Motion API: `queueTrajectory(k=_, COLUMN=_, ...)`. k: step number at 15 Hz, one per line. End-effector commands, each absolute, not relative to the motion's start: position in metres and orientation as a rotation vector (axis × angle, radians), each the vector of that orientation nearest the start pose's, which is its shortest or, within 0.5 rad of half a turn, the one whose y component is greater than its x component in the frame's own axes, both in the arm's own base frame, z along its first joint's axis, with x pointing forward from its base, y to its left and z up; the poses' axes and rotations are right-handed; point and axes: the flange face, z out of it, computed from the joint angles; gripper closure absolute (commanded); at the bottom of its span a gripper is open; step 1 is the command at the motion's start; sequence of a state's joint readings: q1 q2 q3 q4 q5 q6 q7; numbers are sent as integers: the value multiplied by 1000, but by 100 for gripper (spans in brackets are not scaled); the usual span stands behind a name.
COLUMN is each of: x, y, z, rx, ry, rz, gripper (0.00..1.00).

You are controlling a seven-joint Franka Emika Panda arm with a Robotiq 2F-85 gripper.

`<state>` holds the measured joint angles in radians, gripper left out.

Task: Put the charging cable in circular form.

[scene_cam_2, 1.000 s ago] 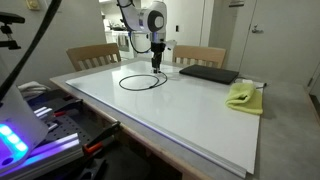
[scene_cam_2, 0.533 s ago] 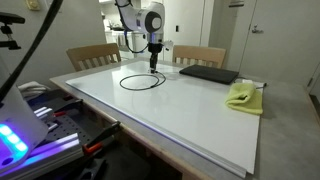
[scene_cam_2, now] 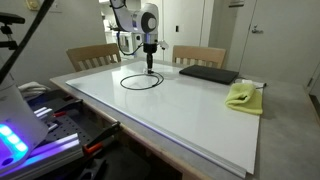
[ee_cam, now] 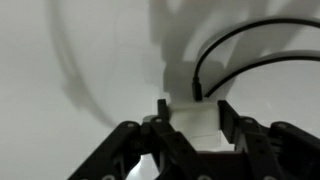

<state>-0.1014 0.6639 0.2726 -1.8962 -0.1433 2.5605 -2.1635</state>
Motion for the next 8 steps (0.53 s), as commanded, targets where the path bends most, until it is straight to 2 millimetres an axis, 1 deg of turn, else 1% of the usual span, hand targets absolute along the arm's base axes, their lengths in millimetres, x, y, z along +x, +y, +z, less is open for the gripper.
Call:
queueTrajectory(k=1, x=616, y=116, z=165, rx=854, ry=3019, rz=171, gripper=73)
queueTrajectory(k=4, x=611, y=122, z=167, rx=613, ry=3067, rz=215, gripper=73)
queueTrajectory(k=5, x=617, y=126, z=163, rx=752, ry=3059, rz=178, gripper=48)
queueTrajectory(k=6, x=616, y=127, z=163, rx=697, ry=3069, rz=184, gripper=48)
queueTrajectory(k=8, x=615, y=127, z=162, rx=660, ry=3074, rz=187, gripper=48)
